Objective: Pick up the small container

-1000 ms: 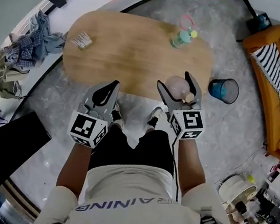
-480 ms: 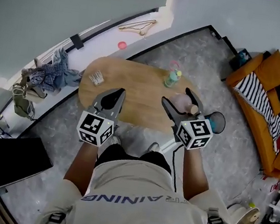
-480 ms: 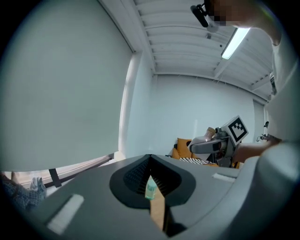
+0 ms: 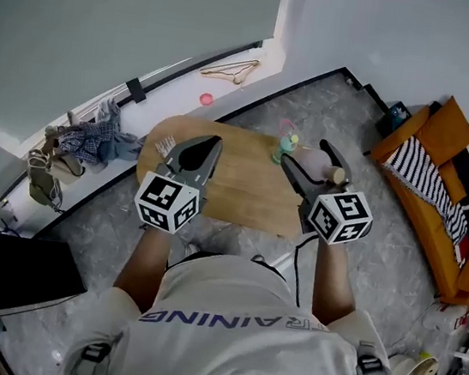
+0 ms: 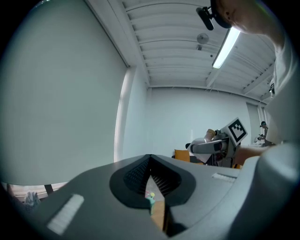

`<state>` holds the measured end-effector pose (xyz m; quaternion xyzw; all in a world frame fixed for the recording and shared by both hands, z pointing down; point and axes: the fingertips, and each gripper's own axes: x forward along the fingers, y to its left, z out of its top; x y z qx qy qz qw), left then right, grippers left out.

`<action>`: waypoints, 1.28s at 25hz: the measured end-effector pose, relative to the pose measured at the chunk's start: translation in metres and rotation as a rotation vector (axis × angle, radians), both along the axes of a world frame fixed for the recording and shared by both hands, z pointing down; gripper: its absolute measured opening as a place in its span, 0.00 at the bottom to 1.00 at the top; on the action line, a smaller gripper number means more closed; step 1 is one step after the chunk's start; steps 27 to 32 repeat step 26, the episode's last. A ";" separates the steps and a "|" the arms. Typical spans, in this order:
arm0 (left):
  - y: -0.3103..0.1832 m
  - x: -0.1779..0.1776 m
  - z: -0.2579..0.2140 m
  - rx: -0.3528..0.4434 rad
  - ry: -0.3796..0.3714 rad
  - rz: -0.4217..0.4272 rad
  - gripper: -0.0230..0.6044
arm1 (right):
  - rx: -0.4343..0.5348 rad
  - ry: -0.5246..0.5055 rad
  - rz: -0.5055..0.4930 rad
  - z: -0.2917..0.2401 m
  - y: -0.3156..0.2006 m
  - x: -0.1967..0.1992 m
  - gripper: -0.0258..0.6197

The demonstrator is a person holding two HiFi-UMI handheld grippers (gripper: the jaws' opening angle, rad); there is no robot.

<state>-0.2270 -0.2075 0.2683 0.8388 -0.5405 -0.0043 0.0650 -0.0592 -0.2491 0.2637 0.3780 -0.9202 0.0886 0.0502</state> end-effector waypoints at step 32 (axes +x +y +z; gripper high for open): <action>0.014 0.008 0.006 -0.018 0.006 -0.020 0.04 | 0.059 0.023 -0.046 -0.004 0.012 -0.004 0.71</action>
